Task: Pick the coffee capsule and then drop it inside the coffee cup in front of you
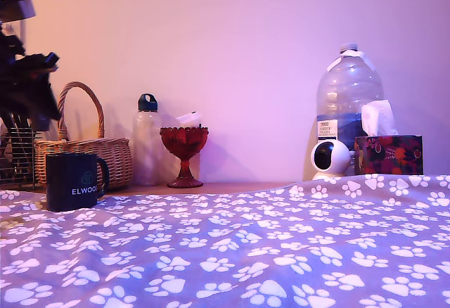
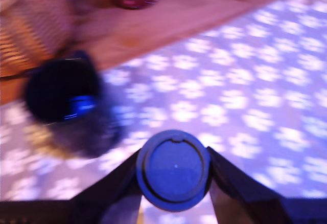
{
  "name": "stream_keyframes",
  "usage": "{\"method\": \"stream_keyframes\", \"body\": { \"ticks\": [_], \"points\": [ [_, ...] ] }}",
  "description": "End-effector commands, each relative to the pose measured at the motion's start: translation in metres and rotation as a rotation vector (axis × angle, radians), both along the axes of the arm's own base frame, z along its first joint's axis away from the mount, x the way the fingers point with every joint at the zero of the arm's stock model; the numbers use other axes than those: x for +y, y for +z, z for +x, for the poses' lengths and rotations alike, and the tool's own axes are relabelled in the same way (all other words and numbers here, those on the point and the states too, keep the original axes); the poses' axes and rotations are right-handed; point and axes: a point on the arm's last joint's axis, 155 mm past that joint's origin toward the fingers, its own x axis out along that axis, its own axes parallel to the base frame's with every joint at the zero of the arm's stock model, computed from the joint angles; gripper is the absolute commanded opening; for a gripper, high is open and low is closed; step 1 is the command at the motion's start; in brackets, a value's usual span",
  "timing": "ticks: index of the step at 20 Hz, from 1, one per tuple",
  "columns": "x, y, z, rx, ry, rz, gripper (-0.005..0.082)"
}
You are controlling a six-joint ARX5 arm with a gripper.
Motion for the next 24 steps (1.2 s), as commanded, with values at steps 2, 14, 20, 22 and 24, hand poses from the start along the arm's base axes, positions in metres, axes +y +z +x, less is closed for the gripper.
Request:
{"method": "stream_keyframes", "body": {
  "ticks": [2,14,20,22,24],
  "points": [
    [0.008,0.009,0.004,-0.027,0.039,-0.002,0.0157],
    [0.01,0.012,0.007,-0.038,0.063,-0.017,0.0157],
    [0.01,0.014,0.008,-0.041,0.062,-0.017,0.0157],
    [0.009,0.019,0.009,-0.048,0.061,-0.018,0.0157],
    [0.01,0.026,0.011,-0.047,0.061,-0.016,0.0157]
  ]
}}
